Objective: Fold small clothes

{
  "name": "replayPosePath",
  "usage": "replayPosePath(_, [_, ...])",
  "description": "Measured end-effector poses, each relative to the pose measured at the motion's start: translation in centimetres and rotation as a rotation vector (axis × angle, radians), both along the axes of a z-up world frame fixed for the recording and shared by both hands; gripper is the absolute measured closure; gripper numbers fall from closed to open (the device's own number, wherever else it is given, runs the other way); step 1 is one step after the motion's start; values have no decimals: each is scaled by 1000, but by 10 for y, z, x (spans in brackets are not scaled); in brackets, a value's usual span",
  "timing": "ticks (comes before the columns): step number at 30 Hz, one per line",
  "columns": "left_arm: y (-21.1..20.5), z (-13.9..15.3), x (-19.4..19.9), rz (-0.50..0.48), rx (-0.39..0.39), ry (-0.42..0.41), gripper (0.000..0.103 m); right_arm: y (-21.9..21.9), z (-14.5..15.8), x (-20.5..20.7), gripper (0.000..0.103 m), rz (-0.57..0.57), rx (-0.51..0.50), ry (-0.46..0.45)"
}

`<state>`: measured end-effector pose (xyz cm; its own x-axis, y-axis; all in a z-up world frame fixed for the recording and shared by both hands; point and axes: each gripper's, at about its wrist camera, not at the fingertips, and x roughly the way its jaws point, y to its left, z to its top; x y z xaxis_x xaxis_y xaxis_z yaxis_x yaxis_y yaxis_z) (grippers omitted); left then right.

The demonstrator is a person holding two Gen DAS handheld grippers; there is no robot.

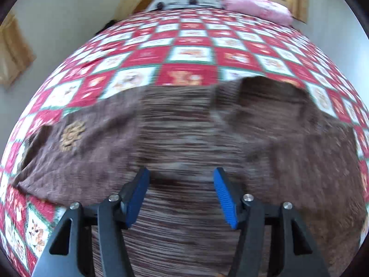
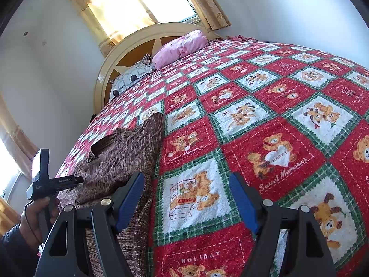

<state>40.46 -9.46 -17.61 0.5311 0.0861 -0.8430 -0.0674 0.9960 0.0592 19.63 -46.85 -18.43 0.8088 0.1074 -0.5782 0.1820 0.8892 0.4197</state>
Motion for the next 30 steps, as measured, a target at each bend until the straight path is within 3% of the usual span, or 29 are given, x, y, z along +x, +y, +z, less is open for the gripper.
replayPosePath(3, [4,3,-8,-1,7,-13,42,1,-1,2,27,3,0,5])
replayPosePath(6, [-10,8,-25,-70,36,-35,42,1,-2,3,27,7,0,12])
replayPosePath(9, [-42,7,-35,-182,125,-46,26,1,-1,2,27,8,-2,9])
replayPosePath(11, [-54,-5,-39,-206,204,-38,25,4,3,-1,27,7,-16,-6])
replayPosePath(14, [-53,-8,-47,-211,261,-124,13,20,20,-6,27,50,-93,-44])
replayPosePath(16, [-44,-10,-48,-196,213,-146,12,37,34,1,27,73,-139,-44])
replayPosePath(18, [-37,-10,-46,-192,172,-136,12,66,47,25,27,182,-164,-25])
replayPosePath(21, [-30,-12,-43,-164,122,-120,3,100,52,63,27,272,-192,6])
replayPosePath(23, [-21,-14,-41,-136,61,-99,0,112,41,82,27,315,-160,47])
replayPosePath(26, [-18,-18,-44,-122,-27,-77,0,120,-1,102,27,343,-141,236])
replayPosePath(30, [-16,-18,-48,-121,-56,-82,0,117,-14,80,27,349,-157,193])
